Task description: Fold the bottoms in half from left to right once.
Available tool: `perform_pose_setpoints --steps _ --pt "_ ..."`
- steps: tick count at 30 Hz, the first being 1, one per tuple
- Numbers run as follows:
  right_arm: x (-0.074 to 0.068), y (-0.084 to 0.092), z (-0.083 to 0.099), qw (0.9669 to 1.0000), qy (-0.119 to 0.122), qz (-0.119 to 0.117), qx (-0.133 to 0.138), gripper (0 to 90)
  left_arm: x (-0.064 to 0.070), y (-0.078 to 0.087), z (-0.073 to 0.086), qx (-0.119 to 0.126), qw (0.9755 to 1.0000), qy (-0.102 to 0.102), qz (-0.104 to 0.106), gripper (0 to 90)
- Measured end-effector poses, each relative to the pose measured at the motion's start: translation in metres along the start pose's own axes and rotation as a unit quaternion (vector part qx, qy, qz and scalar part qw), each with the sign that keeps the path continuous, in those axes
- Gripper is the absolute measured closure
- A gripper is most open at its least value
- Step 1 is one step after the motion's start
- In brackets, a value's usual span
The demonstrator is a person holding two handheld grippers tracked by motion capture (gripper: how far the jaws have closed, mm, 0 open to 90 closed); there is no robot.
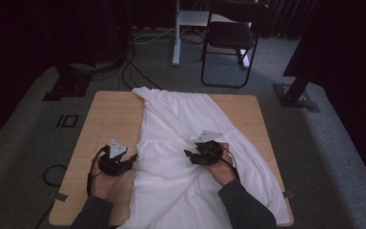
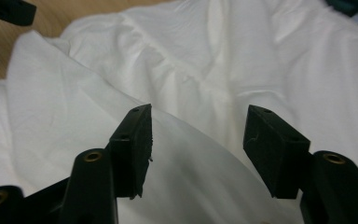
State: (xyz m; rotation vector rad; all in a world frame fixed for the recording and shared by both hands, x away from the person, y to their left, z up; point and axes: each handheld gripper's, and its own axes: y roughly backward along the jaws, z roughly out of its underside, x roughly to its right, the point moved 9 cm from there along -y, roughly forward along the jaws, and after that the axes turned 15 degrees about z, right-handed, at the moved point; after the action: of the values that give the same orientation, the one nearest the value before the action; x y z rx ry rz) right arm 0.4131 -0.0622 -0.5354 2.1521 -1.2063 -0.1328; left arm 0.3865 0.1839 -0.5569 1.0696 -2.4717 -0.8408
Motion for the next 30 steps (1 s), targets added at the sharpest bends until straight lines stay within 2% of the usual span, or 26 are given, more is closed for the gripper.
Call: perform_pose_setpoints --steps 1,2,4,5,6,7,9,10,12,15,16,18,20,22,23,25,27,29,30 --pt "0.000 0.000 0.000 1.0000 0.000 0.000 0.000 40.0 0.000 0.000 0.000 0.000 1.0000 0.000 0.000 51.2" --pt "-0.005 -0.017 0.005 0.9996 0.006 -0.012 -0.024 35.4 0.003 -0.004 0.000 -0.002 1.0000 -0.005 0.004 51.0" --pt "-0.008 -0.028 0.013 0.9985 0.017 -0.017 -0.049 38.8 0.005 -0.007 0.000 -0.004 0.9999 -0.008 0.006 50.4" --pt "-0.009 -0.031 0.018 0.9975 0.022 -0.025 -0.063 48.0 0.006 -0.009 0.000 -0.005 0.9999 -0.011 0.008 50.2" --pt "-0.011 -0.030 0.024 0.9961 0.027 -0.042 -0.072 63.2 0.007 -0.010 0.001 -0.006 0.9999 -0.011 0.010 49.9" --pt "-0.010 -0.026 0.027 0.9961 0.027 -0.049 -0.068 75.7 0.007 -0.011 0.001 -0.006 0.9999 -0.012 0.010 49.8" --pt "-0.006 -0.011 0.029 0.9967 0.019 -0.060 -0.051 87.6 0.008 -0.012 0.002 -0.007 0.9998 -0.012 0.011 49.7" --pt "-0.003 0.001 0.029 0.9973 0.011 -0.062 -0.037 88.2 0.008 -0.012 0.003 -0.008 0.9998 -0.012 0.010 49.6" --pt "0.009 0.030 0.030 0.9983 0.000 -0.059 0.001 88.5 0.007 -0.011 0.003 -0.008 0.9998 -0.012 0.009 49.5" --pt "0.040 0.078 0.037 0.9973 -0.023 -0.044 0.054 88.3 0.008 -0.010 0.002 -0.005 0.9999 -0.010 0.009 49.6" --pt "0.051 0.090 0.041 0.9963 -0.034 -0.040 0.068 88.3 0.008 -0.010 0.002 -0.006 0.9999 -0.012 0.009 49.6" --pt "0.071 0.104 0.055 0.9961 -0.047 -0.021 0.071 87.8 0.010 -0.012 0.002 -0.008 0.9998 -0.015 0.010 49.5" --pt "0.091 0.105 0.082 0.9968 -0.064 -0.008 0.047 86.8 0.013 -0.015 0.002 -0.011 0.9997 -0.017 0.011 49.5" --pt "0.102 0.096 0.108 0.9975 -0.068 0.017 -0.002 85.9 0.015 -0.018 0.003 -0.016 0.9995 -0.022 0.013 49.3" --pt "0.105 0.088 0.126 0.9964 -0.068 0.030 -0.040 83.7 0.016 -0.020 0.003 -0.017 0.9995 -0.023 0.014 49.1" --pt "0.107 0.081 0.139 0.9936 -0.070 0.058 -0.067 70.7 0.019 -0.023 0.003 -0.021 0.9993 -0.026 0.016 49.0" --pt "0.103 0.082 0.131 0.9940 -0.082 0.056 -0.046 60.8 0.021 -0.026 0.004 -0.023 0.9992 -0.027 0.019 49.0" --pt "0.094 0.083 0.109 0.9947 -0.096 0.035 -0.009 55.3 0.024 -0.028 0.004 -0.025 0.9990 -0.029 0.022 48.8" --pt "0.089 0.081 0.103 0.9951 -0.095 0.026 -0.003 53.1 0.025 -0.029 0.004 -0.026 0.9989 -0.031 0.024 48.6"
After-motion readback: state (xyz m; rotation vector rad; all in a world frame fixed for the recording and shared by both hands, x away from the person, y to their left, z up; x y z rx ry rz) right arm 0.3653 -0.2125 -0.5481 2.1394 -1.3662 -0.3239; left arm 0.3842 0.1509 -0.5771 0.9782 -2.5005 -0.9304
